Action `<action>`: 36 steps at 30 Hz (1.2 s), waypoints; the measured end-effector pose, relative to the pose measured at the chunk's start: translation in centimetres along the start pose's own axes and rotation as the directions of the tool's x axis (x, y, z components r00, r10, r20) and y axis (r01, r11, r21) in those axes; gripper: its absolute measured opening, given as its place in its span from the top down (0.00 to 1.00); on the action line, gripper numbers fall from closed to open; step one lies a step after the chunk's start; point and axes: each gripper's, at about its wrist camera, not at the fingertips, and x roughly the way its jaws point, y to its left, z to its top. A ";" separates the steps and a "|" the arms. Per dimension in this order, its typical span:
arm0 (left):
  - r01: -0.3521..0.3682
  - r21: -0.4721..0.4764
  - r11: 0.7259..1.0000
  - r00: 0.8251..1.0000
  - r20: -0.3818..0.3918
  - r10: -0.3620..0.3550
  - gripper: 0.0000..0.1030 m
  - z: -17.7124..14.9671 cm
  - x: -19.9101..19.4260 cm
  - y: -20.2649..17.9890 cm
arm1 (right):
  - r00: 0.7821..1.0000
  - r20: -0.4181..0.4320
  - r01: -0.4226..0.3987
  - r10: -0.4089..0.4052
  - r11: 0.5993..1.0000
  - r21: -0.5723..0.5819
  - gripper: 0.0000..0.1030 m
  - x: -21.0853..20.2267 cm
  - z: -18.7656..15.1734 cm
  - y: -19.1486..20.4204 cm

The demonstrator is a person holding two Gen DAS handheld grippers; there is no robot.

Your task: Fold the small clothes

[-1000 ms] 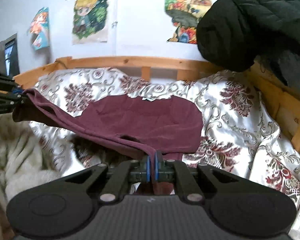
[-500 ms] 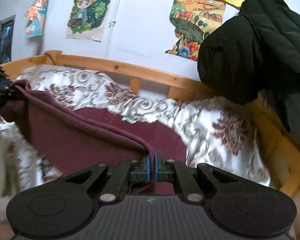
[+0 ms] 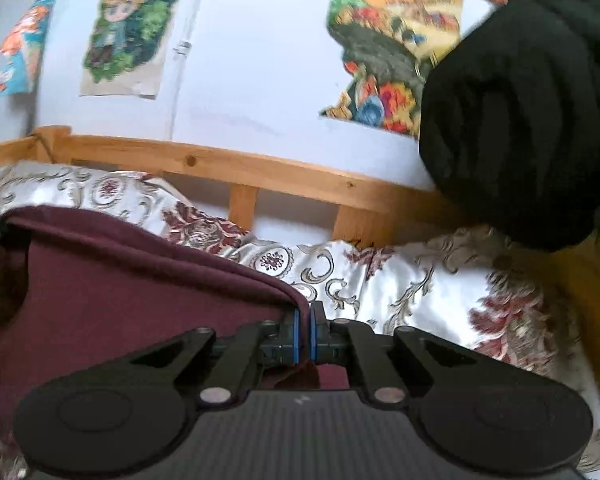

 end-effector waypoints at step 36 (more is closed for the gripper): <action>0.117 -0.358 0.926 0.989 -0.043 -0.142 0.31 -1.8 9.9 3.4 | 0.995 -0.099 0.017 -0.017 1.000 0.002 0.34 7.6 -3.6 -0.7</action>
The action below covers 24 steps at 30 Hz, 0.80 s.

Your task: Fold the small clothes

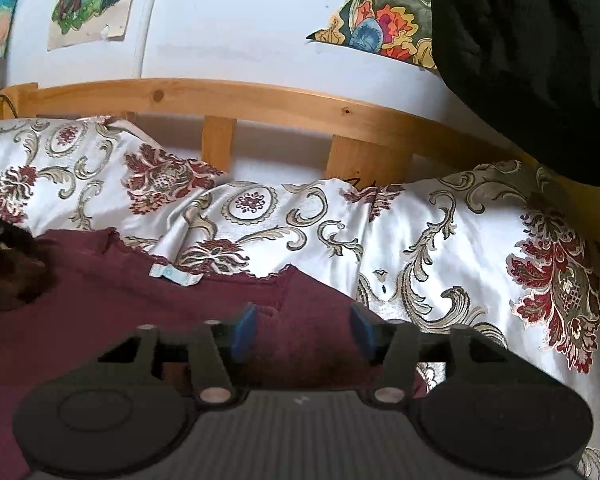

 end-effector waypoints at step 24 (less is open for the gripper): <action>-0.018 0.368 0.930 0.990 -0.122 0.067 0.69 -4.0 0.5 -2.8 | 0.988 -0.140 -0.078 0.060 0.989 -0.125 0.57 0.8 -3.9 2.3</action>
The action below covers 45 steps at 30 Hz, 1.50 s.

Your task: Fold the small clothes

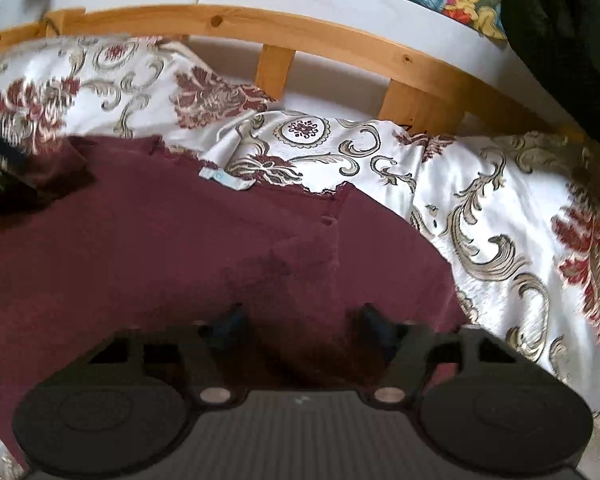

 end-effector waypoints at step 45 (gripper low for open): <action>-0.152 -0.516 0.843 0.985 -0.153 0.084 0.07 -2.2 -2.0 7.0 | 0.962 -0.052 0.271 -0.266 0.933 0.237 0.02 -1.4 -3.0 -6.3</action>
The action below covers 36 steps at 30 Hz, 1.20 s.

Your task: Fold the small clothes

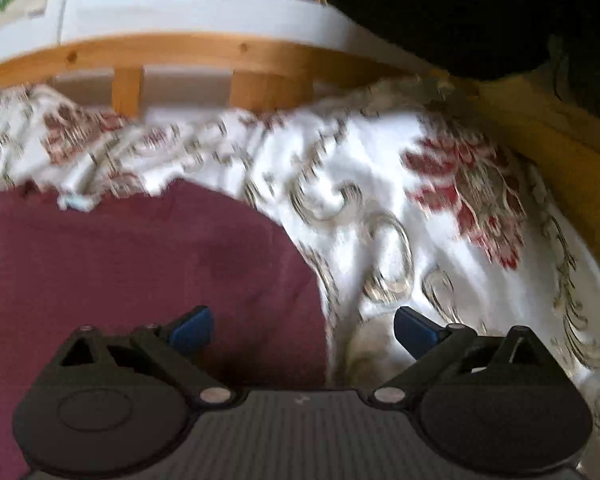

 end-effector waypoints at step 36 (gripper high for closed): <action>-0.056 0.113 0.992 0.991 0.127 0.042 0.01 -7.6 -6.9 -2.5 | 0.963 -0.060 -0.248 0.262 0.953 0.173 0.50 -8.5 -5.2 -1.1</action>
